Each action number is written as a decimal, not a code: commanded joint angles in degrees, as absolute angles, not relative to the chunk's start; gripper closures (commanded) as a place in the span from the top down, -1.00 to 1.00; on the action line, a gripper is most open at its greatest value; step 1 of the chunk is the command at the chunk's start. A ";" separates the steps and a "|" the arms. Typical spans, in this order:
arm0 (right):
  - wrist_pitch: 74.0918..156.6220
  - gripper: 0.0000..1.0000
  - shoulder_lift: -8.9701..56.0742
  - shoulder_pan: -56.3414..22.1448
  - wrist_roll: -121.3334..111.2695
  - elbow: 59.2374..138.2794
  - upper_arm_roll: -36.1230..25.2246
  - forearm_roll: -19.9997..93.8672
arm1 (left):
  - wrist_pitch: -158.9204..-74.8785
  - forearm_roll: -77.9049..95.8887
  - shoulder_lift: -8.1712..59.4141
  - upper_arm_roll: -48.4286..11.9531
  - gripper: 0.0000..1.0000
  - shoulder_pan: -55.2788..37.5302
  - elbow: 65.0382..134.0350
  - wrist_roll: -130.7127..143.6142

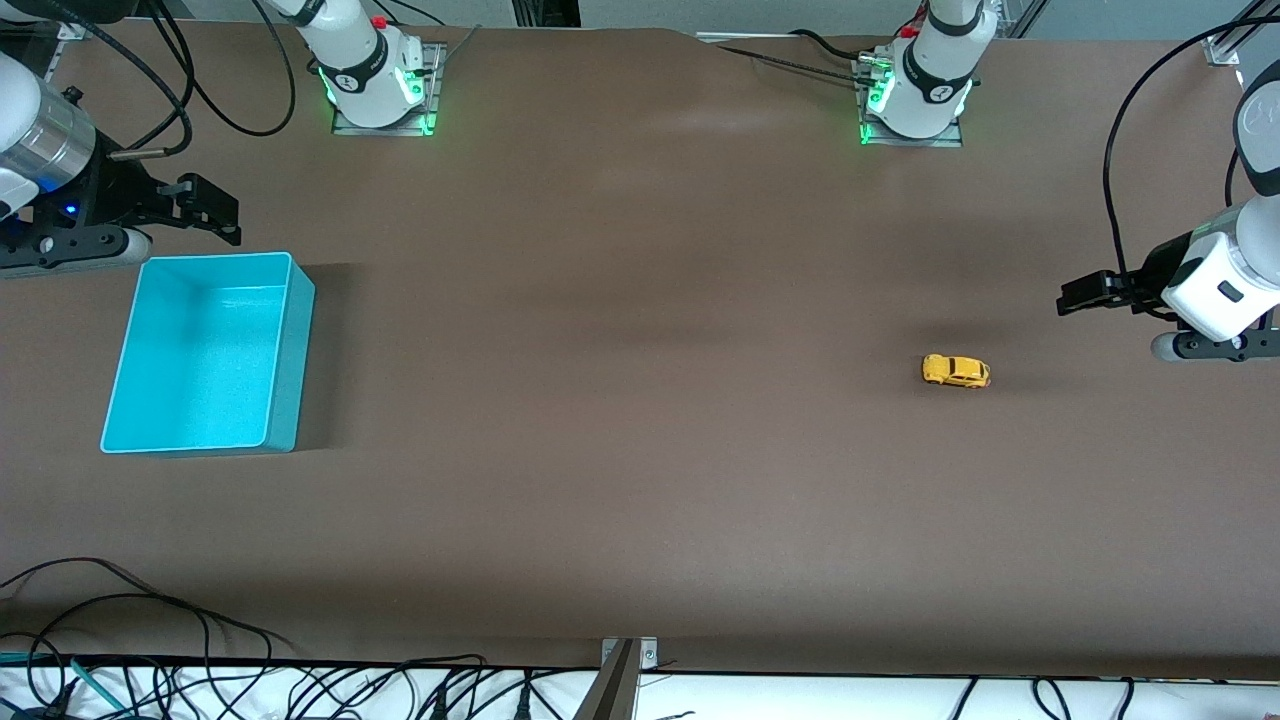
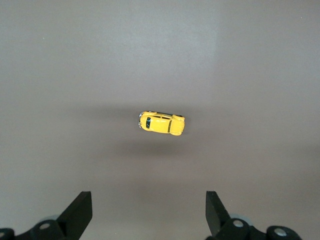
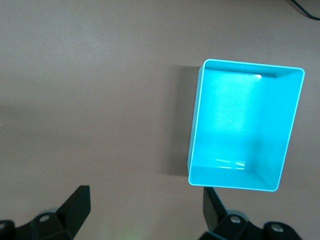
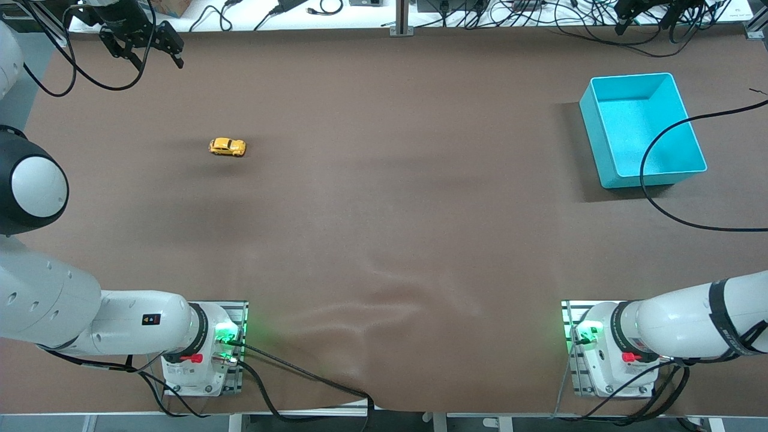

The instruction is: Wind up and store yellow beetle car

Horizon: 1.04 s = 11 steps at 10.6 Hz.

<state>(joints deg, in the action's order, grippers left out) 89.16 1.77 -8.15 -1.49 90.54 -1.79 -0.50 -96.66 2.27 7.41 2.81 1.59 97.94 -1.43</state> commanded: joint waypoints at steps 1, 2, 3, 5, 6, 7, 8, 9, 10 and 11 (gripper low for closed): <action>87.45 1.00 1.59 -7.91 -1.68 90.08 -2.02 0.18 | -96.50 3.60 6.50 2.81 1.00 1.85 98.79 -2.37; 87.54 1.00 1.84 -7.91 -2.19 89.48 -2.02 0.26 | -96.42 3.60 6.50 2.81 1.00 1.85 98.79 -2.63; 87.54 1.00 1.85 -7.91 -2.02 89.47 -2.02 0.26 | -96.42 3.60 6.50 2.81 1.00 1.85 98.79 -2.72; 87.54 1.00 1.85 -7.91 -2.02 89.47 -2.02 0.26 | -96.42 3.60 6.50 2.81 1.00 1.85 98.70 -2.29; 87.45 1.00 1.85 -7.91 -2.02 89.47 -2.02 0.26 | -95.55 3.43 6.42 2.90 1.00 1.85 98.53 -2.20; 87.45 1.00 1.85 -7.91 -1.76 89.47 -2.02 0.26 | -94.75 3.25 6.24 2.99 1.00 1.93 98.44 -2.28; 87.36 1.00 1.76 -7.91 -1.93 89.47 -2.02 0.35 | -94.75 3.25 6.24 2.99 1.00 2.02 98.44 -2.89; 87.45 1.00 1.76 -8.00 -1.76 89.47 -1.93 0.35 | -94.83 3.43 6.33 2.90 1.00 2.46 98.44 -2.99; 87.45 1.00 1.84 -8.00 -1.58 89.47 -1.93 0.35 | -94.83 3.60 6.33 2.90 1.00 2.63 98.44 -2.99; 87.45 1.00 1.85 -7.91 -1.67 89.47 -1.93 0.35 | -94.83 3.60 6.33 2.90 1.00 2.64 98.44 -2.90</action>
